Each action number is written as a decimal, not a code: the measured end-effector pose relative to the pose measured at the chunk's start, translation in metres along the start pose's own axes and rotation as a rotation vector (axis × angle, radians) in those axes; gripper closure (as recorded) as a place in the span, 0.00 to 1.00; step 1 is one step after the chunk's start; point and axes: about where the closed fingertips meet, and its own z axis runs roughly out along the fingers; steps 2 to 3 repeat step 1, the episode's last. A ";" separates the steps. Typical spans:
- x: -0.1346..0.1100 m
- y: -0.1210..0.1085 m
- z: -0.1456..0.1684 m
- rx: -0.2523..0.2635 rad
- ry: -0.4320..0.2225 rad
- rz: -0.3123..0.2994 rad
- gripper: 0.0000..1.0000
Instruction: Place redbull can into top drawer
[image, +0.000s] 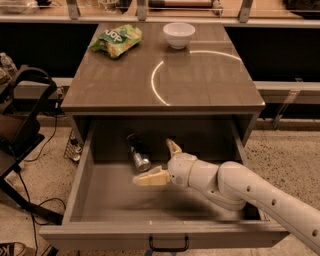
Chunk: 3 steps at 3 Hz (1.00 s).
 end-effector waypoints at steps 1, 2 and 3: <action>0.000 0.000 0.000 0.000 0.000 0.000 0.00; 0.000 0.000 0.000 0.000 0.000 0.000 0.00; 0.000 0.000 0.000 0.000 0.000 0.000 0.00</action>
Offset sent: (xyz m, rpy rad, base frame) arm 0.0000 0.0000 0.0000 0.0000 0.0000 0.0000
